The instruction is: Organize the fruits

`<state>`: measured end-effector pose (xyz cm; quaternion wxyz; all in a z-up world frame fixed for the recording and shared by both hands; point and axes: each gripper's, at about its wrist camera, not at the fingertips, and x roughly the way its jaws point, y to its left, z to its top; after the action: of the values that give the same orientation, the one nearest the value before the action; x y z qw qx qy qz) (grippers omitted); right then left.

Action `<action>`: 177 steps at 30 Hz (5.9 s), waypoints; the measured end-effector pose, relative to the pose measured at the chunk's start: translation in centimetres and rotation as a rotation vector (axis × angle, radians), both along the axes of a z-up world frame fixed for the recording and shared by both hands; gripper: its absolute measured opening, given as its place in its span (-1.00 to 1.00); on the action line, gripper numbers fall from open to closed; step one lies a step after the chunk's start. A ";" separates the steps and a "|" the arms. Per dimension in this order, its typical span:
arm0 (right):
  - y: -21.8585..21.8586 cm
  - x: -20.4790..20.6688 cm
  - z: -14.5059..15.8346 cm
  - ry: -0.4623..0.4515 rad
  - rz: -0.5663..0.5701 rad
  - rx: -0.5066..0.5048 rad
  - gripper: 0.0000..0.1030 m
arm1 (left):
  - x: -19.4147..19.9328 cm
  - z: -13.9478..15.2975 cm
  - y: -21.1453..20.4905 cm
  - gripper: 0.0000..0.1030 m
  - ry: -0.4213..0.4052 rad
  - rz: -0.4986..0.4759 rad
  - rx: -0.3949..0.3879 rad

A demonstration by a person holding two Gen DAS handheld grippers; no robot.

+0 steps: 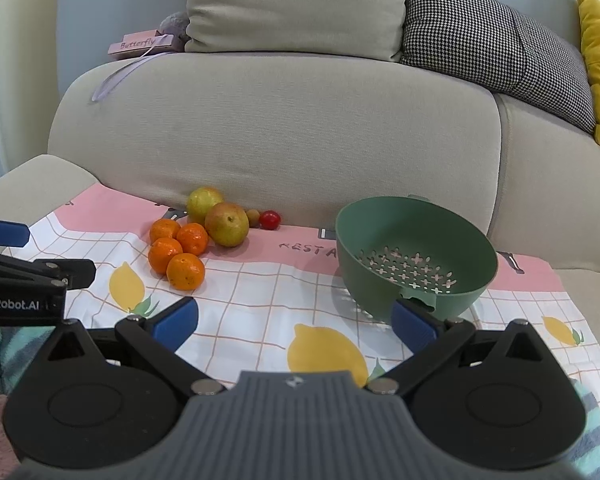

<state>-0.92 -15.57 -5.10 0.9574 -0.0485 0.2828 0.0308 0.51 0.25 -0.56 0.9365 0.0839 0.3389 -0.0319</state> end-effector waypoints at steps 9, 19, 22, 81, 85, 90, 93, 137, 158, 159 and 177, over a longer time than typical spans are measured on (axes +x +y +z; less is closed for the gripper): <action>-0.1 0.1 0.0 0.007 -0.018 0.010 0.93 | -0.3 0.1 0.1 0.88 -0.002 -0.003 0.004; -0.1 0.1 0.0 0.011 -0.020 0.012 0.93 | -0.3 0.1 0.1 0.88 -0.003 -0.003 0.004; -0.1 0.1 -0.1 0.011 -0.020 0.012 0.93 | -0.3 0.1 0.1 0.88 -0.003 -0.003 0.004; 5.0 10.9 -4.0 0.176 0.212 0.096 0.45 | 8.9 -1.4 5.1 0.23 0.121 -0.029 -0.095; 6.0 12.4 -4.6 0.187 0.243 0.101 0.46 | 10.4 -2.0 5.5 0.30 0.134 -0.018 -0.108; 7.4 13.9 -5.5 0.196 0.272 0.087 0.44 | 12.3 -3.1 5.9 0.30 0.178 -0.021 -0.135; 8.0 14.9 -6.2 0.210 0.281 0.086 0.33 | 13.1 -3.8 6.0 0.30 0.197 0.003 -0.111; 7.4 17.0 -8.0 0.293 0.289 0.117 -0.14 | 16.9 -6.4 4.9 -0.11 0.322 -0.001 -0.314; -0.7 9.7 0.5 0.065 0.183 0.111 -0.15 | 9.4 2.4 -0.7 -0.12 0.143 -0.125 -0.213; -1.3 9.5 0.8 0.058 0.172 0.106 -0.15 | 9.3 2.7 -1.3 -0.12 0.140 -0.143 -0.216; -13.9 15.0 0.0 0.227 0.056 0.024 -0.14 | 15.4 2.1 -14.7 -0.12 0.298 -0.428 -0.295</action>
<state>14.12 -29.46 -5.09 0.9185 -0.0409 0.3878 0.0661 15.86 -14.42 1.54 0.8506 0.0109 0.4390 -0.2894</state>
